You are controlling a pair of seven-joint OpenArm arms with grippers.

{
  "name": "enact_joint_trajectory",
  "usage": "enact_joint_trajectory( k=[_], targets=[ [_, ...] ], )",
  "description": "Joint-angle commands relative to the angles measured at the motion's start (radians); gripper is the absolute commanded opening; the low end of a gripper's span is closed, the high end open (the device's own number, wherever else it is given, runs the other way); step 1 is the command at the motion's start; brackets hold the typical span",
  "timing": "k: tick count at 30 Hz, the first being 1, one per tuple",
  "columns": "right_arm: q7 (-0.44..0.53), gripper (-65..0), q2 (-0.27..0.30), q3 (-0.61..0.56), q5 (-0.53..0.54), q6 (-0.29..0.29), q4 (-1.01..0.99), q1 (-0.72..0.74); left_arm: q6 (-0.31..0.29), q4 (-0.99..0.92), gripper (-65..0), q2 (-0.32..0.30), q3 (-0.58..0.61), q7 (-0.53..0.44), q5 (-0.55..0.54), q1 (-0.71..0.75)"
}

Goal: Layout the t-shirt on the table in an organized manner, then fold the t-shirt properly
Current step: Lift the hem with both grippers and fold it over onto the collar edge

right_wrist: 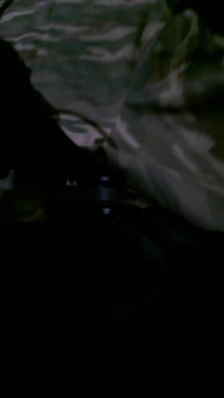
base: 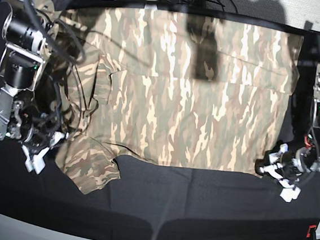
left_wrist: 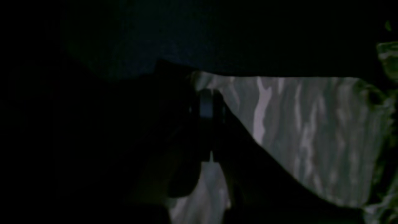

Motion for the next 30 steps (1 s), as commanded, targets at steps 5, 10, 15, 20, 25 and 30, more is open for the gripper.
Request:
enact_joint_trajectory(
  k=[5, 10, 15, 20, 25, 30],
  targets=[
    [0.013, -65.0, 0.017, 0.003, 0.014, 0.012, 0.099, 0.015, -0.082, 0.018, -65.0, -0.014, -0.097, 0.100, -0.016, -0.037],
    [-0.011, -65.0, 0.017, 0.003, 0.014, 0.029, 0.240, -0.058, -0.102, 0.024, -65.0, -0.014, -0.100, 0.128, -0.018, -0.025],
    [-0.028, -65.0, 0.017, 0.003, 0.014, 0.028, 0.410, -0.172, -0.102, 0.160, -65.0, -0.017, -0.099, 0.174, -0.017, 0.055],
    [-0.056, -65.0, 0.017, 0.007, 0.011, 0.024, 0.574, -0.293, -0.102, 0.468, -65.0, -0.037, -0.100, 0.274, -0.090, 0.215],
    [-0.079, -65.0, 0.016, 0.061, 0.011, 0.021, 0.747, -0.406, -0.089, 0.776, -65.0, -0.081, -0.100, 0.327, -0.172, 0.389],
    [-0.111, -65.0, 0.017, 0.184, 0.094, 0.019, 0.897, -0.502, -0.024, 1.023, -65.0, -0.130, -0.100, 0.331, -0.174, 0.533]
  ],
)
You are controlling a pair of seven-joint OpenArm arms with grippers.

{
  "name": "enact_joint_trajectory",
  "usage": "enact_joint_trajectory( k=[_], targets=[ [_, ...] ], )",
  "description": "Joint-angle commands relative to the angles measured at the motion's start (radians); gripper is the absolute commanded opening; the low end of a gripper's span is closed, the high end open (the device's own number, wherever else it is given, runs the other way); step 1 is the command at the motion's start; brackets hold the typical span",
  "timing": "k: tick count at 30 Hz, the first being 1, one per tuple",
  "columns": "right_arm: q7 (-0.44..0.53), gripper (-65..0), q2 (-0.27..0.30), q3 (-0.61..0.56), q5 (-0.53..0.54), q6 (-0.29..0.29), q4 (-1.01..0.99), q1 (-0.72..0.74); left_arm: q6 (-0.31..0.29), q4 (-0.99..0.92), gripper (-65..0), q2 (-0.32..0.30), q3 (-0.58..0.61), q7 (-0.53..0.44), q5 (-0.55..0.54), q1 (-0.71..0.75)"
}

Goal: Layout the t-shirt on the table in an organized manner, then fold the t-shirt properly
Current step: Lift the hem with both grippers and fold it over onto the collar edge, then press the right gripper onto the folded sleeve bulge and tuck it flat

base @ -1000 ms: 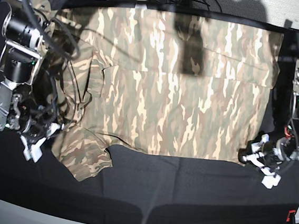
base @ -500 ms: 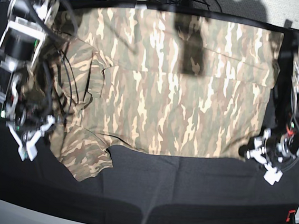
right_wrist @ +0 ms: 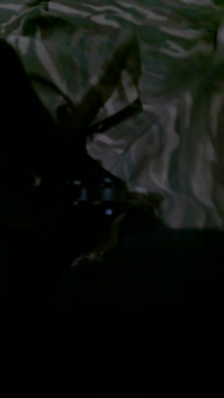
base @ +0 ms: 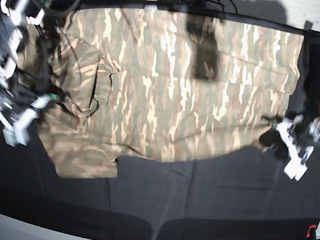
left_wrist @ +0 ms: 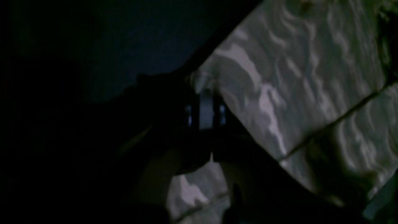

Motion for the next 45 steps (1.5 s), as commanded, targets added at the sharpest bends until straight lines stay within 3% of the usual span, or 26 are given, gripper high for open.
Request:
enact_joint_trajectory(
  k=[1, 8, 12, 18, 24, 29, 36, 37, 39, 41, 45],
  targets=[
    [0.010, -65.0, 0.018, 0.028, 0.030, 0.002, 0.038, 0.003, -0.001, 0.064, -65.0, -0.026, -0.008, -0.016, -0.018, -0.003],
    [-0.018, -65.0, 0.018, 0.118, 0.087, 0.010, 0.088, -0.077, 0.000, 0.310, -65.0, -0.047, -0.008, 0.066, -0.005, 0.116],
    [-0.020, -65.0, 0.017, 0.121, 0.080, 0.010, 0.090, -0.123, 0.077, 0.384, -65.0, -0.051, -0.010, 0.079, 0.090, 0.162],
    [-0.020, -65.0, 0.018, 0.122, 0.073, 0.010, 0.090, -0.153, 0.146, 0.425, -65.0, -0.071, -0.010, 0.083, 0.187, 0.173],
    [-0.019, -65.0, 0.020, 0.148, 0.023, 0.009, 0.090, -0.153, 0.149, 0.431, -65.0, -0.075, -0.010, 0.178, 0.185, 0.173],
    [-0.020, -65.0, 0.021, 0.185, 0.024, 0.009, 0.090, -0.153, 0.149, 0.431, -65.0, -0.080, -0.010, 0.193, 0.185, 0.173],
    [-0.032, -65.0, 0.019, 0.185, 0.090, 0.009, 0.090, -0.153, 0.148, 0.431, -65.0, -0.080, -0.009, 0.240, 0.131, 0.173],
    [-0.034, -60.1, 0.020, 0.185, 0.097, 0.009, 0.090, -0.153, 0.148, 0.431, -65.0, -0.080, -0.009, 0.235, 0.130, 0.173],
    [-0.032, -41.6, 0.020, 0.185, 0.115, 0.009, 0.090, -0.153, 0.148, 0.431, -65.0, -0.080, -0.009, 0.233, 0.132, 0.173],
    [-0.022, -29.4, 0.020, 0.185, 0.142, 0.009, 0.090, -0.153, 0.148, 0.431, -65.0, -0.080, -0.009, 0.233, 0.132, 0.173],
    [-0.019, -27.3, 0.020, 0.185, 0.170, 0.009, 0.092, -0.132, 0.148, 0.431, -65.0, -0.080, -0.009, 0.233, 0.132, 0.173]
  ],
)
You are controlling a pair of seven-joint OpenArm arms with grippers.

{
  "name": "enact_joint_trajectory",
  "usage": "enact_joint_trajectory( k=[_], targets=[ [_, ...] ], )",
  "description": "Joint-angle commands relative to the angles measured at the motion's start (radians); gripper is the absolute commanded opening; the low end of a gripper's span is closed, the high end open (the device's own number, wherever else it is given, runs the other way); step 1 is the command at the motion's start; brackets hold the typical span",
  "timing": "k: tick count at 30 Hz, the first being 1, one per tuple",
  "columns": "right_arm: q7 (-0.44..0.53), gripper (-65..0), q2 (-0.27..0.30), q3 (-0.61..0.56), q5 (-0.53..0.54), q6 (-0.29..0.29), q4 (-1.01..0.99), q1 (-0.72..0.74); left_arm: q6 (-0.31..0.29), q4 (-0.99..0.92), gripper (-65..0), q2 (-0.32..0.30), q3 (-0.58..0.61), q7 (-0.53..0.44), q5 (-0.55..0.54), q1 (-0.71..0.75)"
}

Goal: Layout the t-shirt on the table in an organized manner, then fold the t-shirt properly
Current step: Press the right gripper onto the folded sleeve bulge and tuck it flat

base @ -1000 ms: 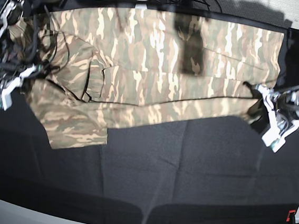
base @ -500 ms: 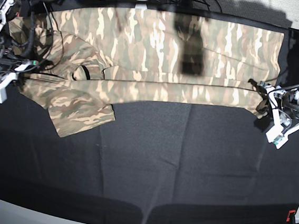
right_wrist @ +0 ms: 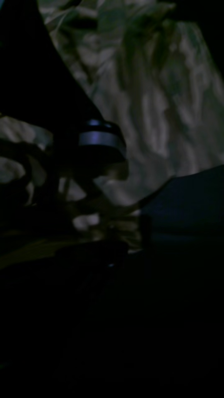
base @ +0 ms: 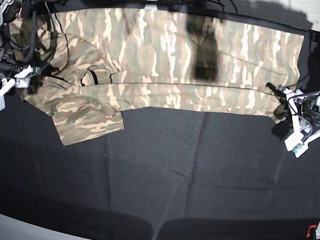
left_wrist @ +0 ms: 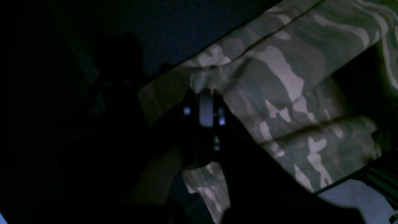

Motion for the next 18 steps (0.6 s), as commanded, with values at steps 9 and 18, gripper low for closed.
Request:
enact_joint_trajectory(
  k=[9, 18],
  targets=[
    [0.156, -27.4, 0.026, 0.007, 0.103, 0.009, 0.021, 0.134, 0.004, 0.018, -65.0, -0.017, -0.008, -0.008, -0.006, -0.017],
    [0.153, -27.5, 0.014, -0.042, 0.011, 0.009, -0.354, 0.380, 0.004, 0.018, -65.0, -0.017, -0.008, -0.012, -0.006, -0.017]
  ],
)
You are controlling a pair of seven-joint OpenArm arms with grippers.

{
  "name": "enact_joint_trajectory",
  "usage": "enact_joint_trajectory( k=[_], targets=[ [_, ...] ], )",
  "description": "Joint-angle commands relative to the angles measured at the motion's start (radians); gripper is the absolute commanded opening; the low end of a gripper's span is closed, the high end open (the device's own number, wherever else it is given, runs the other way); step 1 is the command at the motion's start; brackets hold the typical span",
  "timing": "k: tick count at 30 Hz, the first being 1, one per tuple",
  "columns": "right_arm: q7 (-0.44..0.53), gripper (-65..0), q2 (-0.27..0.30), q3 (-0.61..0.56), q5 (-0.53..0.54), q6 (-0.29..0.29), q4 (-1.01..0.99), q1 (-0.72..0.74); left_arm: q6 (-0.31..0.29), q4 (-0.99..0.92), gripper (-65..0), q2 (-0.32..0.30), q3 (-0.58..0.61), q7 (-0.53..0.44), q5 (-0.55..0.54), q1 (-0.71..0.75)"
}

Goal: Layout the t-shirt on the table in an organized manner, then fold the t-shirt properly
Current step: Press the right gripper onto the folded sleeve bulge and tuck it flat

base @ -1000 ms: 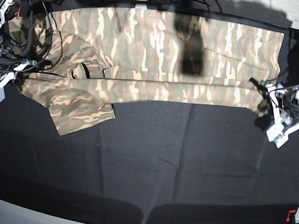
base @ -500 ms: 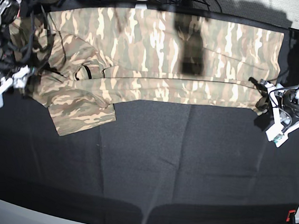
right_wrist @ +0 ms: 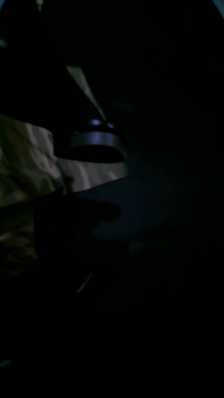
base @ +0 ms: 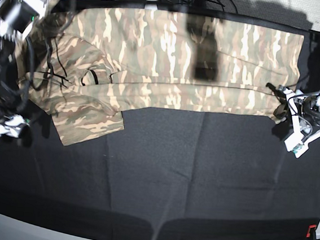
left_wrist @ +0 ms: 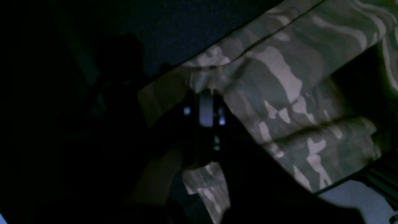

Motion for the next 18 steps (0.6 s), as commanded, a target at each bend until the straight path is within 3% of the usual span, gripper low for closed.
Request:
enact_joint_trajectory(
  k=[1, 7, 11, 16, 18],
  targets=[
    [0.029, -27.5, 0.016, -0.021, 0.006, 0.006, -0.021, 0.048, 0.005, 0.017, -65.0, -0.017, -0.008, -0.010, -0.006, -0.016],
    [0.073, -27.5, 0.015, -0.244, -0.166, 0.006, -0.227, 0.135, 0.004, 0.017, -65.0, -0.017, -0.008, -0.010, -0.028, -0.016],
    [0.138, -27.5, 0.015, -0.343, -0.254, -0.154, -0.338, 0.171, 0.004, 0.017, -65.0, -0.017, -0.008, -0.010, -0.027, -0.016],
    [0.160, -27.5, 0.014, -0.392, -0.276, -0.234, -0.427, 0.193, 0.004, 0.017, -65.0, -0.017, -0.008, -0.010, -0.028, -0.016],
    [0.163, -27.5, 0.010, -0.393, -0.275, -0.236, -0.444, 0.192, 0.004, 0.017, -65.0, -0.017, -0.008, -0.010, -0.028, -0.016]
  ],
)
